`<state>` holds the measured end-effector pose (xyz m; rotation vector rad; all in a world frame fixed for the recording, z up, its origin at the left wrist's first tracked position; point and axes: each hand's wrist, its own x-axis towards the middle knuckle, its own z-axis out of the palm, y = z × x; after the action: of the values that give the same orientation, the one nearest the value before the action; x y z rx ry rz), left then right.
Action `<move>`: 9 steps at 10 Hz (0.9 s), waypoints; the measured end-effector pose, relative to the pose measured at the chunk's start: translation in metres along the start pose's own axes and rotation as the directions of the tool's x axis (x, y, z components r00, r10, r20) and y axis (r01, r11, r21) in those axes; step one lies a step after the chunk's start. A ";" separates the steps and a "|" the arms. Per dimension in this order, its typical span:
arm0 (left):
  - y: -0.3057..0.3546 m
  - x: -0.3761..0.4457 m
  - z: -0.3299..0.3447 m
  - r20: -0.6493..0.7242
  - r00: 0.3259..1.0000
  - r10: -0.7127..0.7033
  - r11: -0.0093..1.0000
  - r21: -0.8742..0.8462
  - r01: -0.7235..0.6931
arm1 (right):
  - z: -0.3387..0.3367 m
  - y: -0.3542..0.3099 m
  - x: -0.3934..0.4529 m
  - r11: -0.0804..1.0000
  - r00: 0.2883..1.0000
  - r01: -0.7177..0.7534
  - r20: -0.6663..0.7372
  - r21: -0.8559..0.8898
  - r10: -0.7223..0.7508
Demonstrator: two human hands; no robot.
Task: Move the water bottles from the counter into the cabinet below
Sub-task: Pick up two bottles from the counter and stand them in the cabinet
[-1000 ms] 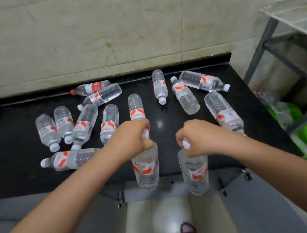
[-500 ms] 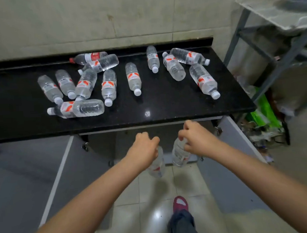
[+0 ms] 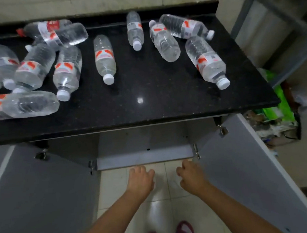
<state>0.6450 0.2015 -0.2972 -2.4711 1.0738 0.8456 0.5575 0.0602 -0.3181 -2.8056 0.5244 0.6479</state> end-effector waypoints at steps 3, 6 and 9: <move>0.012 0.207 0.103 -0.090 0.996 0.014 1.000 0.014 -0.013 | 0.143 0.069 0.164 0.993 0.996 -0.073 -0.040 0.089 0.076; 0.029 0.324 0.146 -0.272 0.962 0.021 1.000 0.005 -0.020 | 0.200 0.105 0.250 0.994 0.987 -0.085 -0.145 -0.073 0.074; 0.016 0.342 0.119 -0.264 0.958 0.113 0.986 -0.088 -0.140 | 0.182 0.126 0.269 0.992 0.989 -0.122 -0.086 0.012 0.123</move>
<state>0.7720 0.0596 -0.6061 -2.6808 1.3192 0.6414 0.6648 -0.0821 -0.6171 -2.8227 0.7189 0.5474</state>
